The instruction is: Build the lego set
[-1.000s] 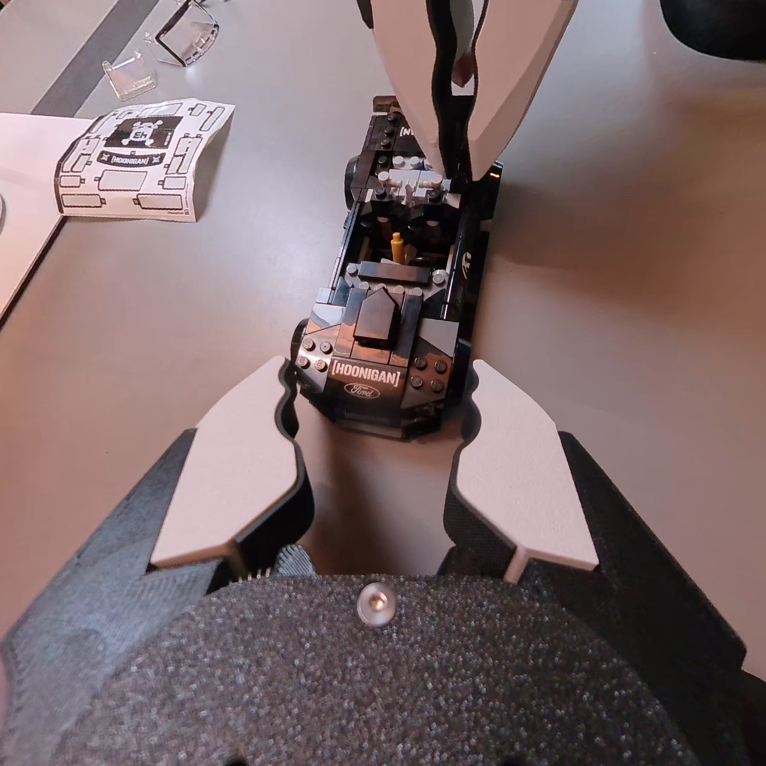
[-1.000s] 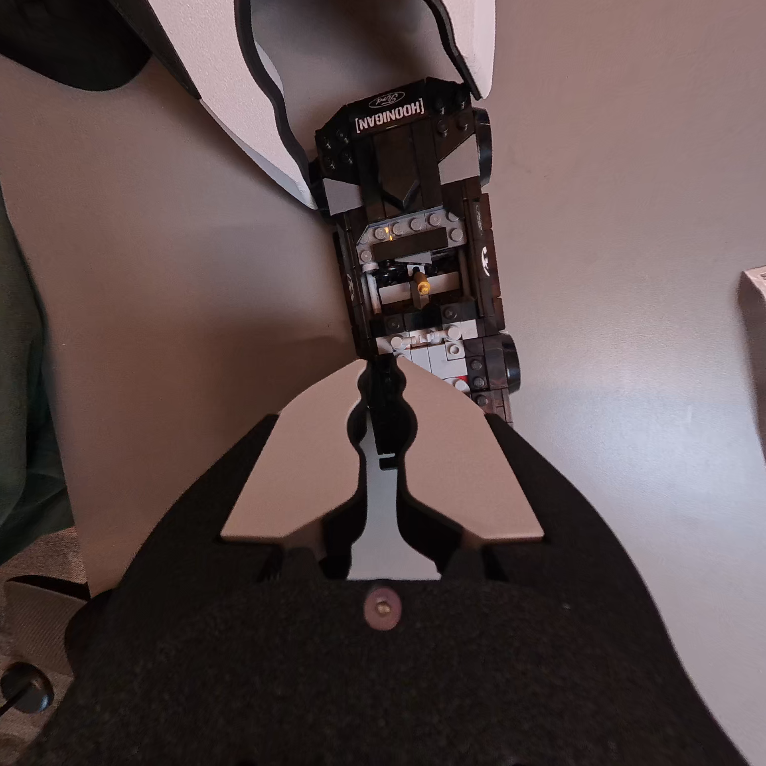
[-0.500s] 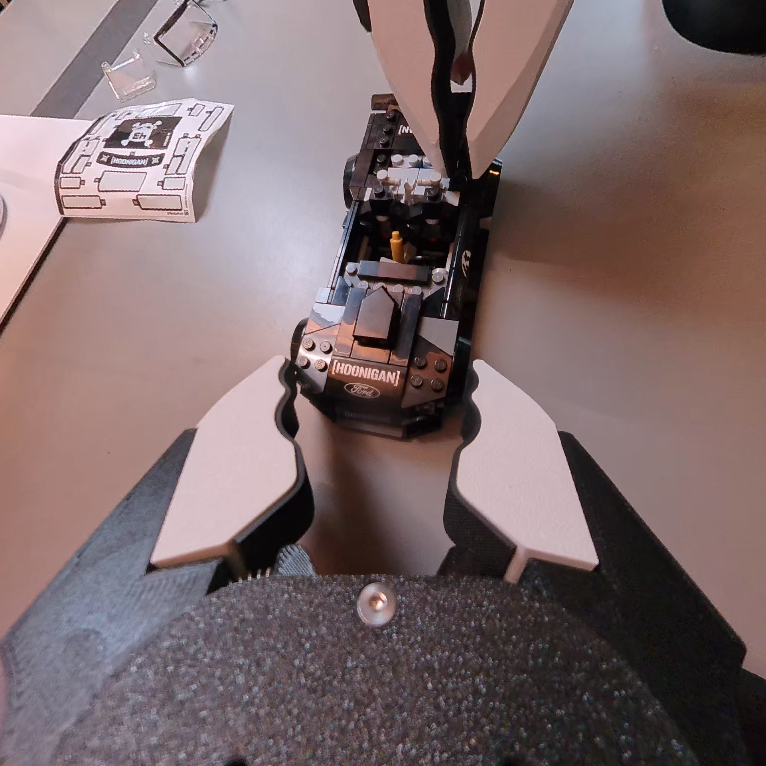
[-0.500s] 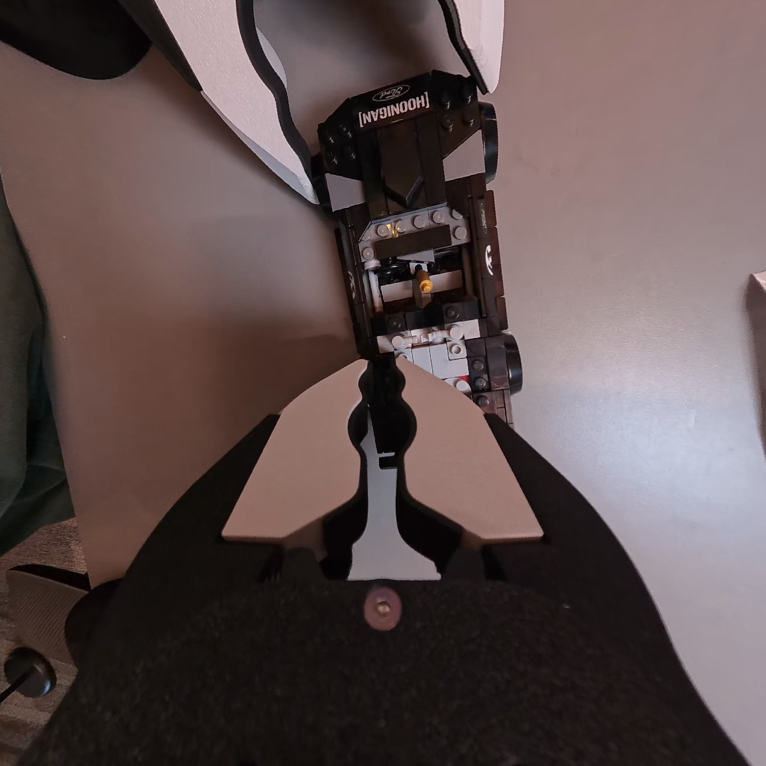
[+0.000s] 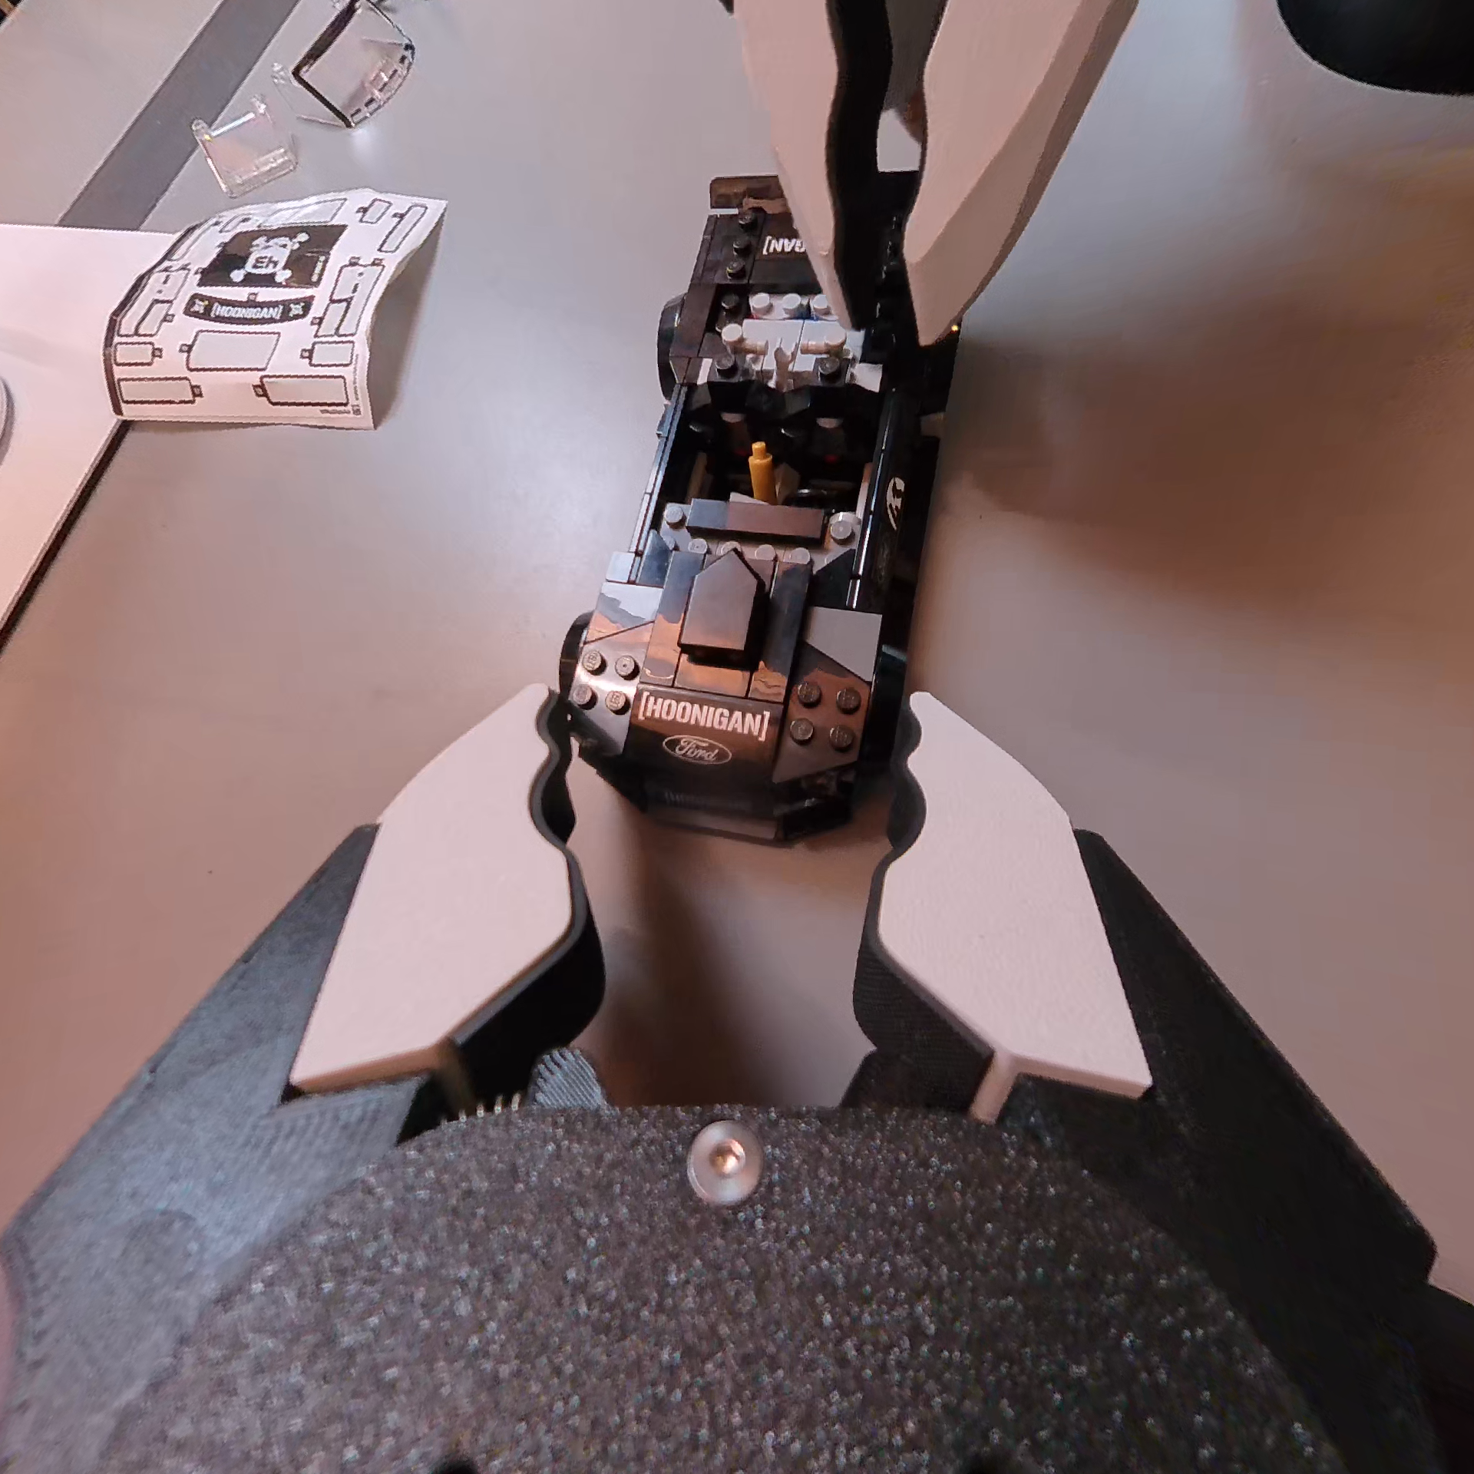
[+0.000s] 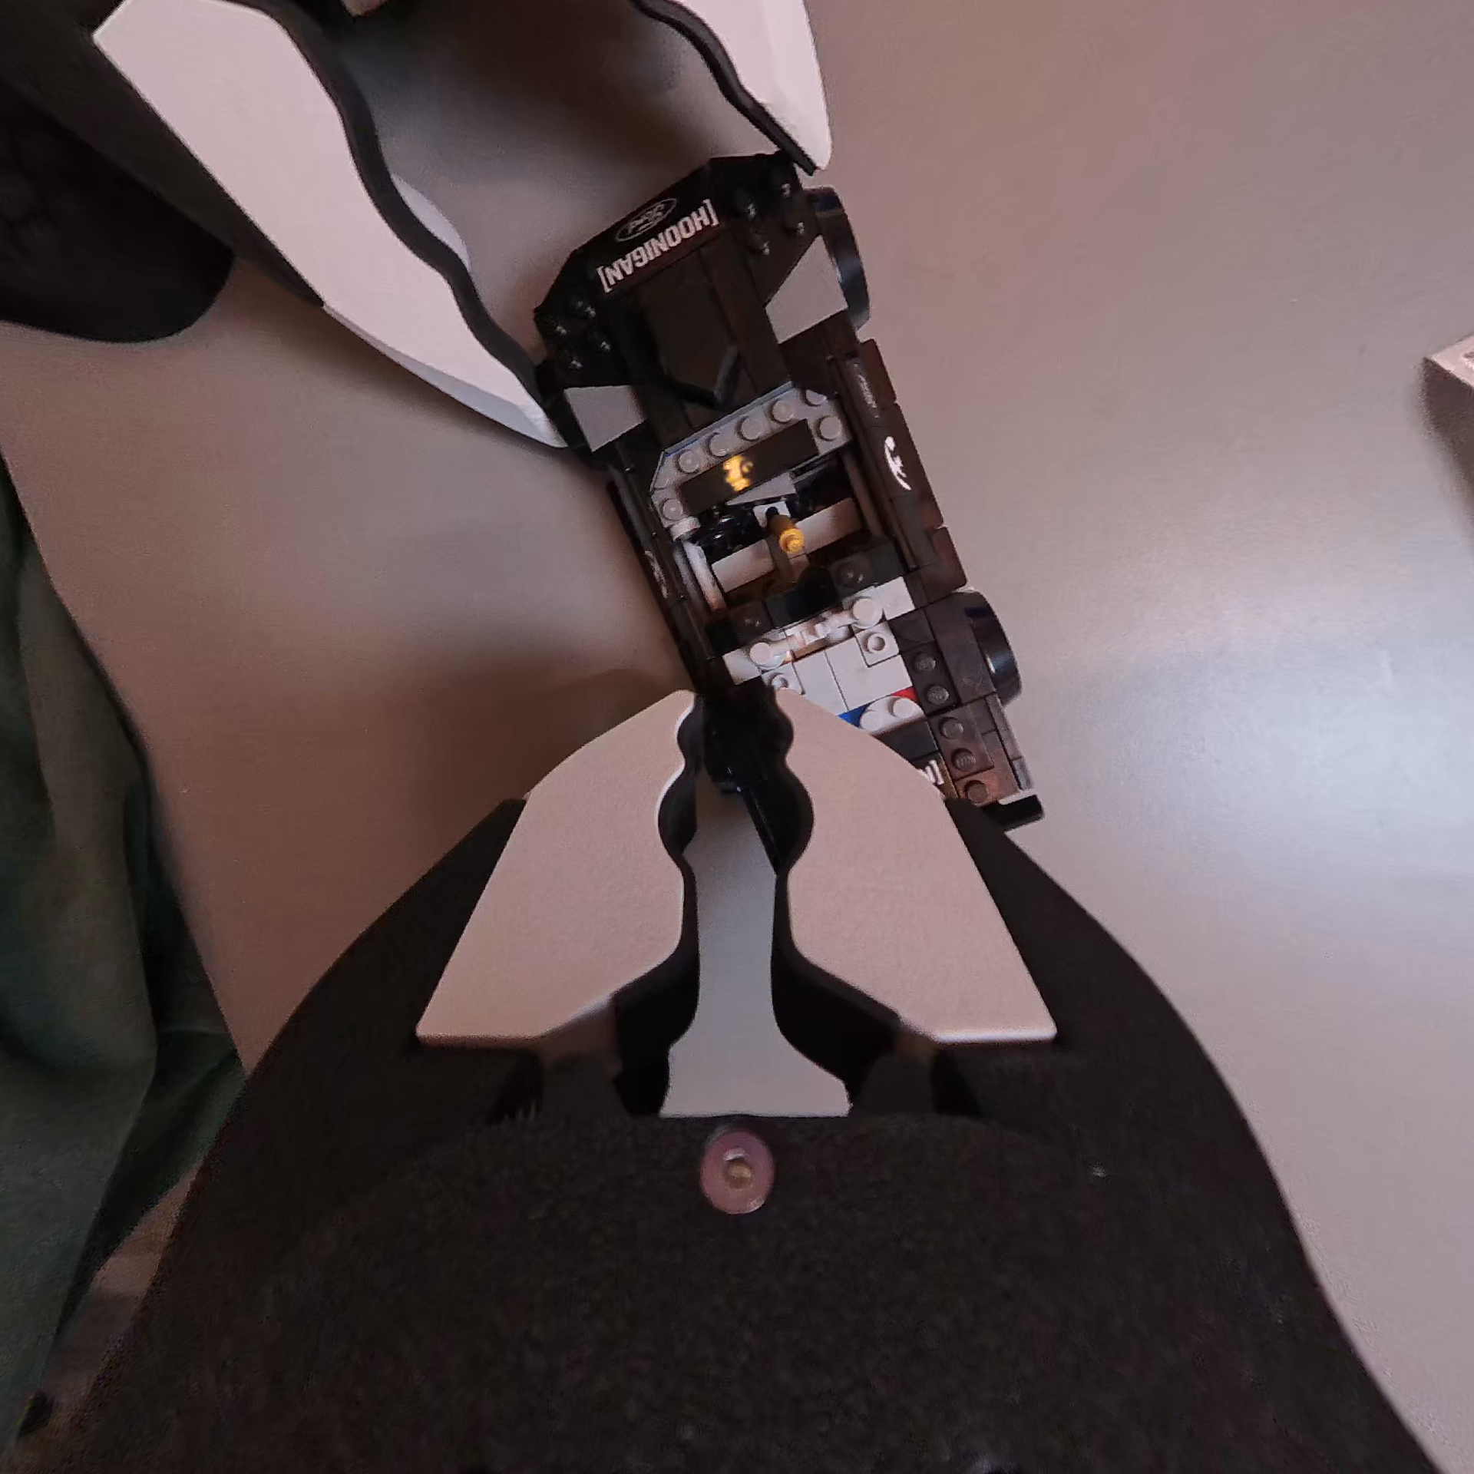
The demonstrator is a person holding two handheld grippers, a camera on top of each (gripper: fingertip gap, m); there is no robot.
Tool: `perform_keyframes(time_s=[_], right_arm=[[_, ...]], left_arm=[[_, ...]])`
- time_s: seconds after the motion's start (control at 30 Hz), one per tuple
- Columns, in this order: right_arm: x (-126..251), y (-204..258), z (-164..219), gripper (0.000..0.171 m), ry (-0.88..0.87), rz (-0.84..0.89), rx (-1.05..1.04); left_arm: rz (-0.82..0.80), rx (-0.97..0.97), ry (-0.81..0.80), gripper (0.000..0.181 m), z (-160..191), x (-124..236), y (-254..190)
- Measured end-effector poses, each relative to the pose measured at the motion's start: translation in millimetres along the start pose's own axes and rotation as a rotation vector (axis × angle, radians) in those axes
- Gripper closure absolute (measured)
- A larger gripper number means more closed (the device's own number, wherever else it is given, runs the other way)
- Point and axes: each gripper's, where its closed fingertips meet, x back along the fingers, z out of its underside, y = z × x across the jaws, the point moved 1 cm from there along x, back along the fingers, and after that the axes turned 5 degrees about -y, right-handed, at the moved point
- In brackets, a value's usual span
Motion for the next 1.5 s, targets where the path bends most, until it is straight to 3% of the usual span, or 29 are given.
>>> perform_keyframes(time_s=[0.3, 0.7, 0.83, 1.2, 1.5], right_arm=[[-3.4, -1.7, 1.6, 0.164, 0.015, -0.025, 0.009], [0.6, -2.8, 5.6, 0.164, 0.189, -0.097, 0.772], [-0.6, -1.4, 3.8, 0.164, 0.207, -0.095, 0.905], [-0.5, -1.0, 3.8, 0.16, 0.194, -0.08, 0.937], [2.9, 1.4, 0.3, 0.158, 0.098, -0.084, 0.774]], left_arm=[[0.0, -0.006, 0.004, 0.104, 0.4, 0.3, -0.4], [0.004, -0.009, -0.001, 0.104, 0.5, 0.3, -0.6], [0.005, -0.009, -0.001, 0.104, 0.5, 0.3, -0.7], [0.003, -0.016, 0.004, 0.104, 0.9, 0.6, -1.1], [0.002, -0.02, 0.007, 0.104, 1.1, 0.6, -1.3]])
